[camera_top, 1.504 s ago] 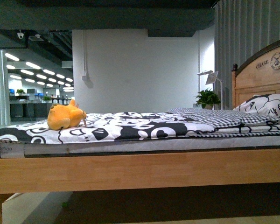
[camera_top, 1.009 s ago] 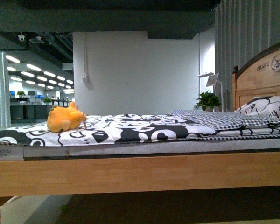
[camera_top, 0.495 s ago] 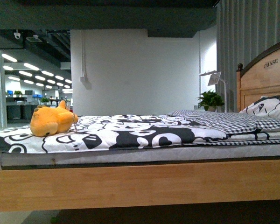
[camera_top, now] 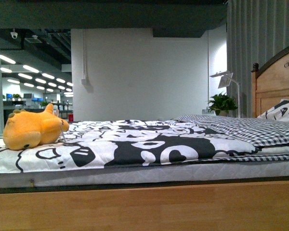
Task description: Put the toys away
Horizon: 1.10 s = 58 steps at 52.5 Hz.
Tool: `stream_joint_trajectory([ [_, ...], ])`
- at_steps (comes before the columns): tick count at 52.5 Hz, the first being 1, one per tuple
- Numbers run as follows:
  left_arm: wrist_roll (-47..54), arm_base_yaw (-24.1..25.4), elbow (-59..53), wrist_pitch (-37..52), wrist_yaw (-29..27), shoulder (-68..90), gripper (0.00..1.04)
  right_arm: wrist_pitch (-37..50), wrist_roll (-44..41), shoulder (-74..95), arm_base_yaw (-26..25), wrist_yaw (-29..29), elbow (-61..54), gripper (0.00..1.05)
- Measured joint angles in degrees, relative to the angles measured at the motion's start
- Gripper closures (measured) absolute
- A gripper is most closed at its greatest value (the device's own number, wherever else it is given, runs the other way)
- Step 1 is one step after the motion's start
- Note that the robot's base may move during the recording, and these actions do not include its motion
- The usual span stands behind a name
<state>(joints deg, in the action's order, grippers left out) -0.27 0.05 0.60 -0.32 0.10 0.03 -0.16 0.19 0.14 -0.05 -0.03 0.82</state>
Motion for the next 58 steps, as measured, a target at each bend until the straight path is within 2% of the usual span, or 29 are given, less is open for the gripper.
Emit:
stream_joint_trajectory([
  [58, 0.0, 0.0, 0.0, 0.0, 0.0, 0.0, 0.06, 0.0, 0.0, 0.0, 0.0, 0.0, 0.0, 0.07],
])
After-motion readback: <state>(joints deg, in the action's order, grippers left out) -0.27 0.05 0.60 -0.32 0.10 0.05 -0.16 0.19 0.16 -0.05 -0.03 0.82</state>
